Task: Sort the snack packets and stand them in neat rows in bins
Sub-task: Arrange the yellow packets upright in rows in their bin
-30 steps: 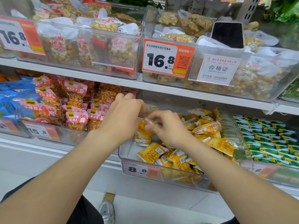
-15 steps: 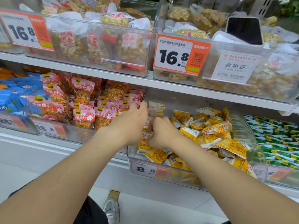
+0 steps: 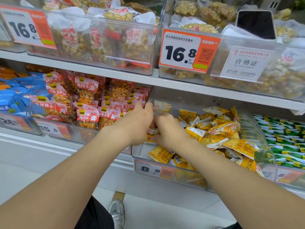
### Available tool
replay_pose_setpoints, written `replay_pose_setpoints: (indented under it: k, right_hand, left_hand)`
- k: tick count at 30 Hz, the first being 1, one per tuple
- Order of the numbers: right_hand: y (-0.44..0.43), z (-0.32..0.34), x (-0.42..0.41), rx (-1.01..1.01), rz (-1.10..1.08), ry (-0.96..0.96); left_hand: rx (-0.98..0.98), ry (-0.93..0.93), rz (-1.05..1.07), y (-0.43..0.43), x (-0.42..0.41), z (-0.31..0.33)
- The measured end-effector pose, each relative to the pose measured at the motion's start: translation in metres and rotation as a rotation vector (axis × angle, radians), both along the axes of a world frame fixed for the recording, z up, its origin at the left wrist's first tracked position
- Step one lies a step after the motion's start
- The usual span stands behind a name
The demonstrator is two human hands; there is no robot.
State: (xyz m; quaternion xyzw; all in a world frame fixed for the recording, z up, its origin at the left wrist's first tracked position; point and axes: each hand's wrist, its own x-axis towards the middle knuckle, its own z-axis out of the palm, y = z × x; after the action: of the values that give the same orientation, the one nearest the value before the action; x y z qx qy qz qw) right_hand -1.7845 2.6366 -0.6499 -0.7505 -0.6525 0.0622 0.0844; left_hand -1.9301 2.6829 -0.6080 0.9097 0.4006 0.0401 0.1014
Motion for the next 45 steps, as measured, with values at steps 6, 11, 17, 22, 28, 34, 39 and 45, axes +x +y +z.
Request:
replay_pose_setpoints:
  k: [6,11,17,22,28,34,39,45]
  right_hand:
    - [-0.014,0.034,0.010,-0.026,-0.119,-0.086]
    - [-0.038,0.035,0.008,-0.326,-0.016,-0.149]
    - [-0.045,0.053,0.002,-0.294,-0.119,-0.010]
    - [-0.064,0.072,0.022,0.083,-0.194,0.345]
    - [-0.070,0.071,0.034,0.105,-0.467,1.244]
    - [-0.071,0.071,0.042,0.035,-0.545,1.680]
    - [-0.078,0.078,0.039,-0.031,-0.463,1.636]
    - [-0.085,0.079,0.040,0.029,-0.198,1.022]
  left_hand:
    - [-0.010,-0.001,-0.024,0.004,-0.004,-0.001]
    - [0.072,-0.011,-0.022,0.000,-0.004,0.002]
    - [0.284,-0.003,-0.008,-0.010,-0.001,0.010]
    - [0.177,-0.176,-0.180,-0.012,-0.001,0.022]
    - [-0.162,-0.404,-0.364,-0.022,-0.002,0.031]
    - [-0.398,-0.535,-0.352,-0.024,-0.007,0.039]
    - [-0.318,-0.568,-0.243,-0.016,-0.003,0.036]
    - [-0.426,-0.541,-0.122,-0.013,-0.003,0.035]
